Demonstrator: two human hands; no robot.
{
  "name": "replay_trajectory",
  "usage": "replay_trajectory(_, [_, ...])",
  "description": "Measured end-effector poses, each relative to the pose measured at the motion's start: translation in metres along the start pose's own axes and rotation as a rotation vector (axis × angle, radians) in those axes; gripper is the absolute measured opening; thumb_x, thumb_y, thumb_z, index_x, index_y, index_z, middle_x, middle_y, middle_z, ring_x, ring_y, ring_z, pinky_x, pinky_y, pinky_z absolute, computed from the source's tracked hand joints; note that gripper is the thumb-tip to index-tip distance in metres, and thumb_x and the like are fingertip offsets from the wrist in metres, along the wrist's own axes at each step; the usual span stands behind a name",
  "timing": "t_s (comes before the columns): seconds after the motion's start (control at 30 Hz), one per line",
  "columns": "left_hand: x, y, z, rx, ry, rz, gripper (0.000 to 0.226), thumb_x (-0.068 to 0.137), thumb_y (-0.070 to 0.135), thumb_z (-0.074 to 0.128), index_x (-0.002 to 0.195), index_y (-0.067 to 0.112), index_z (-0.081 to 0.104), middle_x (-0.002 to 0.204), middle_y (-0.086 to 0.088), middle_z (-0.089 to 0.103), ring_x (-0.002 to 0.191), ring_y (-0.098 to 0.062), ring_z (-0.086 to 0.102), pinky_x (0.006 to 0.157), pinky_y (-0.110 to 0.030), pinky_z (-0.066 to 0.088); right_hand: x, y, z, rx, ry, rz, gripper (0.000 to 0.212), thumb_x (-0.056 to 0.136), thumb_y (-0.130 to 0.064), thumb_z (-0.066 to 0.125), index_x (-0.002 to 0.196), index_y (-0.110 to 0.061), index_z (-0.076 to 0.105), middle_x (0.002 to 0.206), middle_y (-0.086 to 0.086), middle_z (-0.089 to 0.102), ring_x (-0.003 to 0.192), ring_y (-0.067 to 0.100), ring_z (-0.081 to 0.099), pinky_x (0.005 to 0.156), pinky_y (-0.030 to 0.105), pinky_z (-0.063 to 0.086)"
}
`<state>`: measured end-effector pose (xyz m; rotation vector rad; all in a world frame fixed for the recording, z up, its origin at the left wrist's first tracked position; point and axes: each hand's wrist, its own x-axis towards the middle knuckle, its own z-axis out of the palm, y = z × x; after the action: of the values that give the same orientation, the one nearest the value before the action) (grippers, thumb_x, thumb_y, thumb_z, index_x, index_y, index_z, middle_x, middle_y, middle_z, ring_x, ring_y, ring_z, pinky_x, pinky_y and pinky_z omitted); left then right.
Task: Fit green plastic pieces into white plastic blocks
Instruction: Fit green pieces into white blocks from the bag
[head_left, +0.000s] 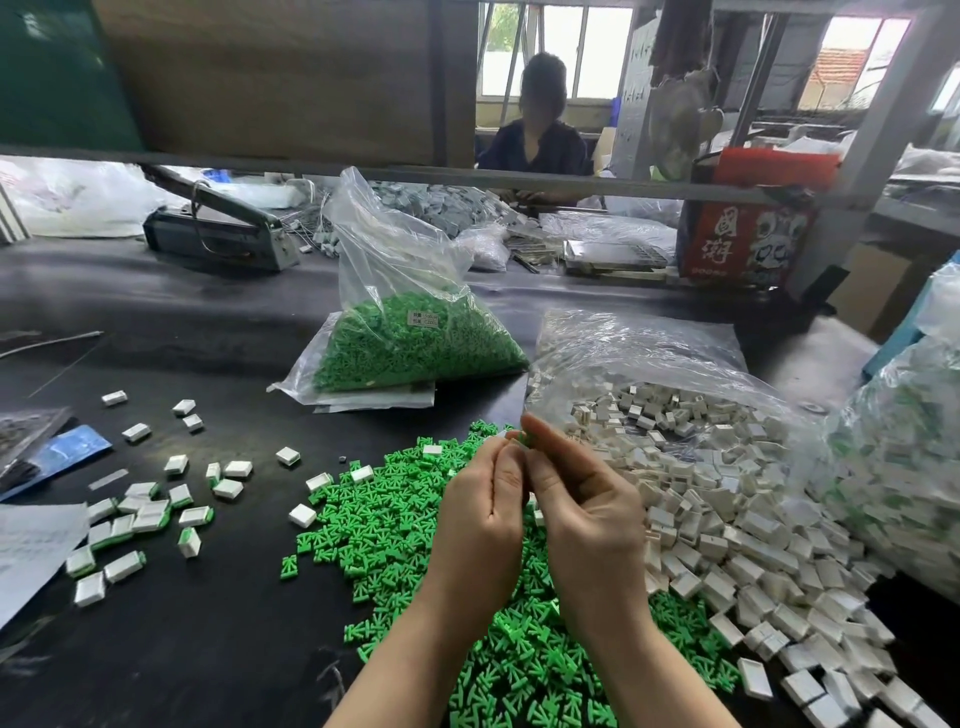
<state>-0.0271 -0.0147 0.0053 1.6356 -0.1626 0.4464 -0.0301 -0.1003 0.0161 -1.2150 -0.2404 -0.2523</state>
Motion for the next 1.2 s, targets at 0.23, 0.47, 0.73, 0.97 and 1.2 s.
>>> replay_trajectory(0.23, [-0.002, 0.001, 0.004, 0.042, 0.05, 0.02, 0.03, 0.097, 0.033, 0.038, 0.095, 0.016, 0.063, 0.088, -0.001, 0.07, 0.085, -0.021, 0.067, 0.08, -0.053, 0.052, -0.001, 0.0, 0.0, 0.008, 0.007, -0.026, 0.032, 0.088, 0.011, 0.06, 0.104, -0.014, 0.073, 0.098, -0.003, 0.077, 0.095, 0.012, 0.072, 0.08, 0.017, 0.055])
replay_trajectory(0.47, [-0.004, 0.0, 0.004, 0.036, 0.056, 0.034, 0.032, 0.099, 0.034, 0.037, 0.095, 0.013, 0.061, 0.086, -0.005, 0.068, 0.083, -0.027, 0.066, 0.078, -0.056, 0.051, -0.001, -0.001, 0.0, 0.036, -0.004, -0.032, 0.033, 0.087, 0.013, 0.059, 0.1, -0.014, 0.073, 0.095, -0.003, 0.077, 0.092, 0.011, 0.073, 0.078, 0.015, 0.055])
replay_trajectory(0.73, [-0.004, -0.003, 0.005, 0.059, 0.063, 0.038, 0.029, 0.099, 0.035, 0.037, 0.093, 0.018, 0.06, 0.083, 0.001, 0.067, 0.08, -0.023, 0.066, 0.075, -0.054, 0.052, -0.001, -0.001, 0.001, -0.005, -0.006, -0.057, 0.033, 0.088, 0.012, 0.059, 0.102, -0.014, 0.073, 0.096, -0.005, 0.077, 0.092, 0.01, 0.073, 0.079, 0.015, 0.054])
replay_trajectory(0.97, [-0.001, 0.001, -0.003, 0.175, -0.034, 0.109, 0.033, 0.1, 0.038, 0.036, 0.095, 0.015, 0.059, 0.082, -0.002, 0.067, 0.077, -0.026, 0.065, 0.071, -0.052, 0.052, 0.005, -0.007, -0.007, 0.023, -0.038, -0.008, 0.023, 0.083, -0.006, 0.067, 0.102, -0.015, 0.074, 0.097, 0.003, 0.077, 0.091, 0.017, 0.073, 0.078, 0.021, 0.057])
replay_trajectory(1.2, [-0.003, 0.0, -0.005, 0.494, -0.081, 0.211, 0.042, 0.1, 0.043, 0.029, 0.104, 0.014, 0.059, 0.085, -0.001, 0.067, 0.076, -0.022, 0.064, 0.066, -0.043, 0.049, 0.011, -0.007, -0.019, -0.171, -0.015, -0.013, 0.014, 0.08, -0.028, 0.07, 0.083, -0.015, 0.074, 0.076, 0.009, 0.071, 0.072, 0.024, 0.067, 0.069, 0.036, 0.057])
